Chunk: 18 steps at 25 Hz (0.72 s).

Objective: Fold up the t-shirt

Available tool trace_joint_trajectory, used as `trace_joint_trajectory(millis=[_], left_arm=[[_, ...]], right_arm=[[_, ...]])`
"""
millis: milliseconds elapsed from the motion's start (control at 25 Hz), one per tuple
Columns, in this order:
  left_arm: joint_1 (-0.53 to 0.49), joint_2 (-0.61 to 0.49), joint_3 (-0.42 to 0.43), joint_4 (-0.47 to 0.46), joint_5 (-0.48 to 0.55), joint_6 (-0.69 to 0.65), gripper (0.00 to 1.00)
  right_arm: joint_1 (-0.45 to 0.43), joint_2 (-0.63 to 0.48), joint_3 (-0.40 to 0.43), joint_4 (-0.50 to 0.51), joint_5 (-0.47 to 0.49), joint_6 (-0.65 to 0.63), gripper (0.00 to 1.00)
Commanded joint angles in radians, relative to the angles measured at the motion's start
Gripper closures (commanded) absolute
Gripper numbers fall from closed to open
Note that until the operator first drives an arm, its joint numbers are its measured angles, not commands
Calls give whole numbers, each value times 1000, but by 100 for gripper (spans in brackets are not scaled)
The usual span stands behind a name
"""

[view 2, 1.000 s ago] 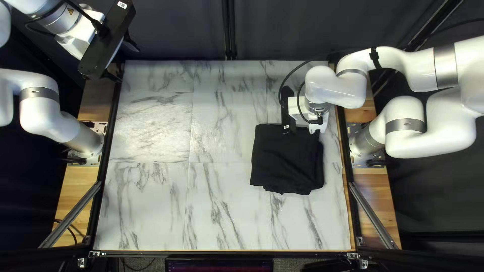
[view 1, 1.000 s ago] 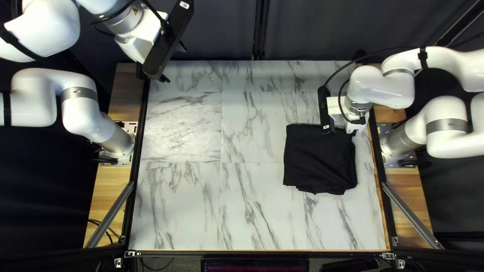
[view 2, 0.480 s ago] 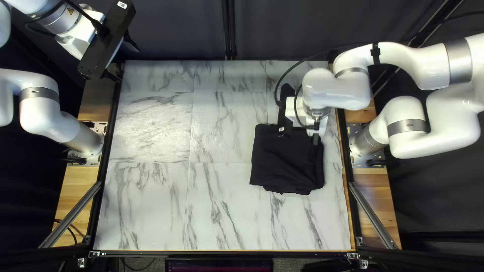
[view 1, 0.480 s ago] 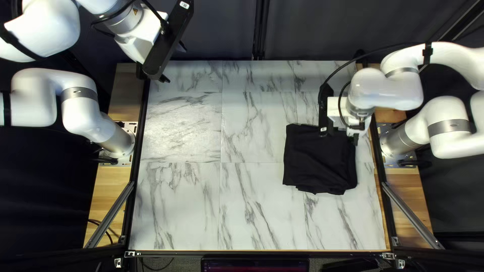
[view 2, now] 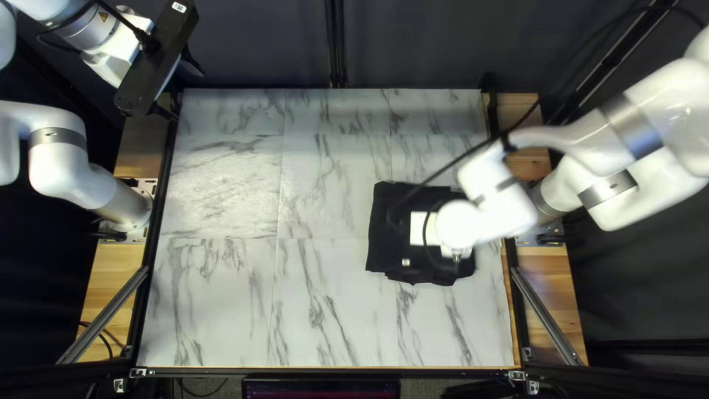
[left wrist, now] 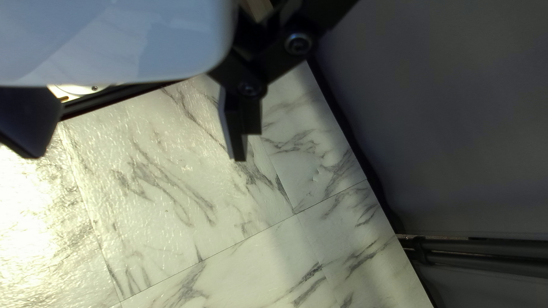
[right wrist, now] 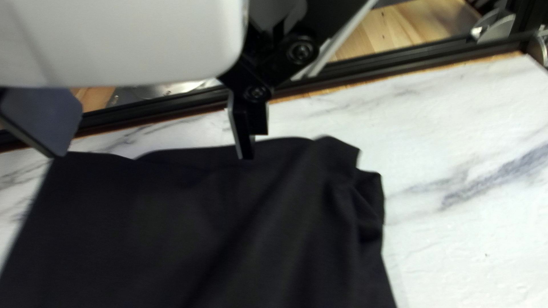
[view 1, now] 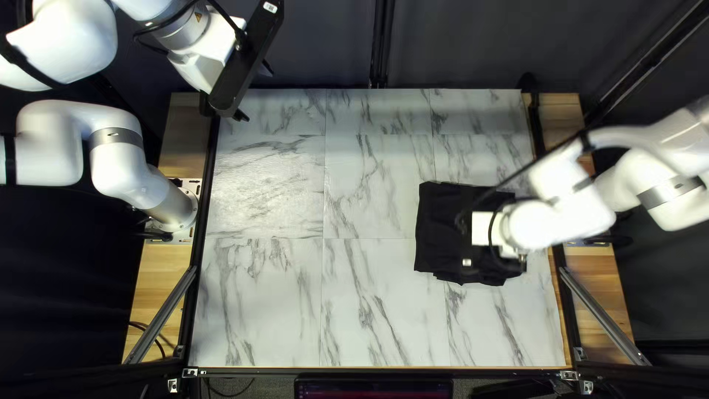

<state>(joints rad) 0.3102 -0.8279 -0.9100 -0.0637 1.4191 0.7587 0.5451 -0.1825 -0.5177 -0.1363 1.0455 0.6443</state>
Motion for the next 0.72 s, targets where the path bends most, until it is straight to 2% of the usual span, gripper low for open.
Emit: trace_joint_trajectory(millis=[40, 200, 360, 520, 720], left_arm=[[0, 0, 0, 0, 0, 0, 0], [0, 0, 0, 0, 0, 0, 0], [0, 0, 0, 0, 0, 0, 0], [0, 0, 0, 0, 0, 0, 0], [0, 0, 0, 0, 0, 0, 0]], right_arm=[[44, 103, -43, -15, -54, 37, 0], [72, 166, -131, -22, -17, 45, 0], [70, 148, -171, -25, 61, 36, 0], [22, 27, -137, -42, 162, -7, 0], [-39, -144, -74, -62, 241, -90, 0]])
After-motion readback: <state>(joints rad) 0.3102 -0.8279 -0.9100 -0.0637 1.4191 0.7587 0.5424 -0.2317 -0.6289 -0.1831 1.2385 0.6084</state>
